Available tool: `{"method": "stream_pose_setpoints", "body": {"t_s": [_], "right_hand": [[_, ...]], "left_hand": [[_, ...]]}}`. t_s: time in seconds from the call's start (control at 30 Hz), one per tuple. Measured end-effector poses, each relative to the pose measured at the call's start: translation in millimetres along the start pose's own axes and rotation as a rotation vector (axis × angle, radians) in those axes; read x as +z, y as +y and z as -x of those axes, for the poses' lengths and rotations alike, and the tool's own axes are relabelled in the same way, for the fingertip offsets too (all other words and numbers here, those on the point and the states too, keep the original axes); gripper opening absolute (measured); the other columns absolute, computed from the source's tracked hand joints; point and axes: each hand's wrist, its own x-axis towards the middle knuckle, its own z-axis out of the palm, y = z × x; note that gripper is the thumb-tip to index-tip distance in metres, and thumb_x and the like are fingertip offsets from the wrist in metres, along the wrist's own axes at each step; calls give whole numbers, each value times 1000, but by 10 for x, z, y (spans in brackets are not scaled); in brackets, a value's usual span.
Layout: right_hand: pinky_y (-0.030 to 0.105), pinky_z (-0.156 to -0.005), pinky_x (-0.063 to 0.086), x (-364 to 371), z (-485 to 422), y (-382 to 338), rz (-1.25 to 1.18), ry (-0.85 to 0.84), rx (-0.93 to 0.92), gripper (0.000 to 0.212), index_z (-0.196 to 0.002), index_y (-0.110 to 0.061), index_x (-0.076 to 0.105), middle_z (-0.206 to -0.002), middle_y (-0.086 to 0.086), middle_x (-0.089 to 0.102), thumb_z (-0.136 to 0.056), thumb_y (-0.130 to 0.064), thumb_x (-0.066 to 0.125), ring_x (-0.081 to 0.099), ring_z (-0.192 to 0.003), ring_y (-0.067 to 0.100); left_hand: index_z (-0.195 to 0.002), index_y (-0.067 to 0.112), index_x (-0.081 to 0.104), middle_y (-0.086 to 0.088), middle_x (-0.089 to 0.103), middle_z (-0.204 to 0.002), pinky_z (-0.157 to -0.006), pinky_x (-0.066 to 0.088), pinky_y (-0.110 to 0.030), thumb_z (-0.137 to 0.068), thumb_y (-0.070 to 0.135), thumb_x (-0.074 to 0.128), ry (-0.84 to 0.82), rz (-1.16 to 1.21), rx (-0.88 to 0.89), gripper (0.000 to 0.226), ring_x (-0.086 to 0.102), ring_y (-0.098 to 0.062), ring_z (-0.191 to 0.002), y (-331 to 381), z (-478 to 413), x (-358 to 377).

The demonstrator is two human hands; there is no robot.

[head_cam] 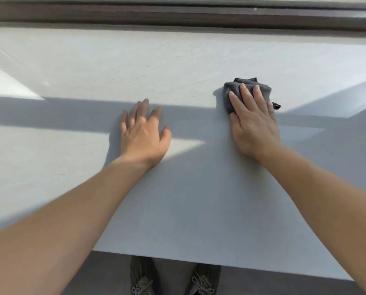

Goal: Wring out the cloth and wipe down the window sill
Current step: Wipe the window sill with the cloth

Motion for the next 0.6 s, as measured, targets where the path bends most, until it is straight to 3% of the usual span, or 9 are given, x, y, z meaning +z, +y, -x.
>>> {"method": "stream_pose_setpoints", "body": {"t_s": [0.1,0.23,0.3,0.37,0.5,0.6], "right_hand": [[48,-124,-2,5,-80,-110,-3,28,49,55,-158,-31,21,-169,-5,7,-104,-35,29,-5,-155,22],[52,-124,8,199,367,-382,11,11,-308,53,-155,-26,33,-166,-1,22,-103,-34,35,7,-155,26],[50,-125,9,187,303,-292,-1,-26,-371,53,-155,-26,34,-166,-3,23,-103,-34,34,8,-155,22],[46,-125,4,136,34,-119,15,-29,-297,54,-157,-28,29,-167,-6,17,-104,-33,32,3,-155,20],[48,-125,-2,-6,-676,143,-23,48,42,56,-159,-26,22,-169,-4,9,-104,-31,32,-3,-155,22],[50,-124,-4,48,-738,-80,-30,39,42,58,-159,-24,19,-169,-3,7,-104,-37,30,-5,-155,25]], "left_hand": [[-154,25,28,-7,5,-167,-123,-9,-44,-98,42,38,-16,6,30,59,-5,-23,-153,82,-205,69],[-154,29,22,-4,3,-167,-122,-9,-44,-99,46,34,-17,-35,38,59,-8,-24,-153,194,-314,210],[-154,30,22,-3,4,-167,-123,-7,-45,-98,47,32,-8,-57,35,60,-6,-24,-153,198,-307,235],[-155,31,21,-2,3,-168,-123,-6,-45,-95,50,26,-12,-70,26,63,-7,-23,-153,193,-302,250],[-155,33,18,1,2,-168,-123,-7,-43,-91,53,19,-4,-76,15,66,-9,-20,-153,199,-328,287],[-154,33,20,0,3,-167,-123,-5,-45,-91,52,21,-8,-83,15,66,-8,-21,-153,204,-346,304]]}}
